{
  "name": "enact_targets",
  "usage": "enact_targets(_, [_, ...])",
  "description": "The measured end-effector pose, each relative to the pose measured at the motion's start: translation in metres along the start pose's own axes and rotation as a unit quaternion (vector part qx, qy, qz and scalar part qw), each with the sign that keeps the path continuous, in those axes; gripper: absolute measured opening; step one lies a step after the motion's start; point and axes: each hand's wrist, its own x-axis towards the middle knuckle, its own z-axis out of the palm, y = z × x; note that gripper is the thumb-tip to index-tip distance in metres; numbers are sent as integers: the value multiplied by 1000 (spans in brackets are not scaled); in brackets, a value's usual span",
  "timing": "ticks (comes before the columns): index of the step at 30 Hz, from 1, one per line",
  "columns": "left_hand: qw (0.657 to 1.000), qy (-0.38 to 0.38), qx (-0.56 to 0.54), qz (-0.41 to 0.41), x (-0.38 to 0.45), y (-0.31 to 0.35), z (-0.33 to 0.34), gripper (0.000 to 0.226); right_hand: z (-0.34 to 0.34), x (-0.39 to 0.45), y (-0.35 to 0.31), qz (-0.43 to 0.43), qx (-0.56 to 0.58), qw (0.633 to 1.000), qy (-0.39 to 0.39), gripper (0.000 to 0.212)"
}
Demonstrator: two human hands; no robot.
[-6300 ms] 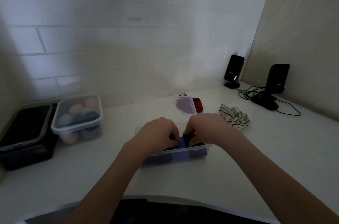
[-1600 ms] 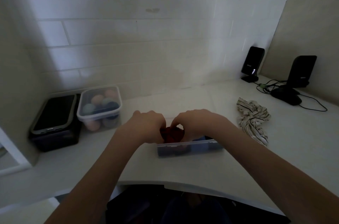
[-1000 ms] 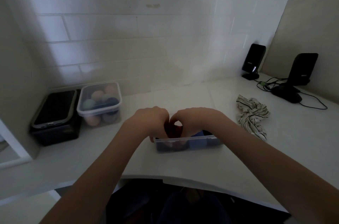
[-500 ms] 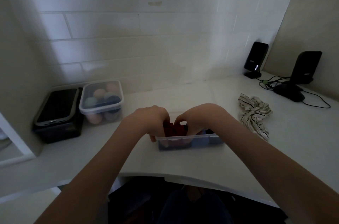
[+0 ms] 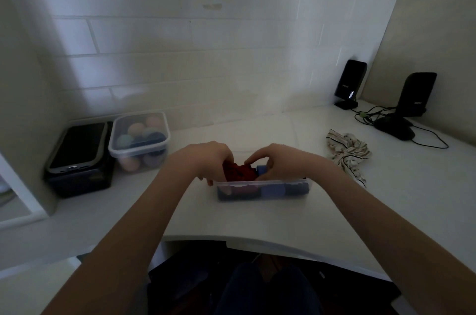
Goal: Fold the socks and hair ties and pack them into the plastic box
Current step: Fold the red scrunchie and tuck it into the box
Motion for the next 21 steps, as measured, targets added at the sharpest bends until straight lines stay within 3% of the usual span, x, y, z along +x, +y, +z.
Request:
enact_targets(4, [999,19,-9,33,-9,-7,-8,54,-1,-13,11,9,43,997,64,37])
enact_targets(8, [994,88,-43,46,-22,-19,-14,54,-3,-24,17,2,81,988,134,29])
enact_targets(15, [965,208,-124,104,-28,-14,-7,19,-12,-42,35,2,138,939,316,11])
enact_targets(18, [960,197,-142,138,-25,-3,-1,13,-13,-46,32,-18,152,936,318,9])
enact_targets(21, [966,185,-118,139,-21,1,2,14,-5,-38,12,-84,145,953,253,11])
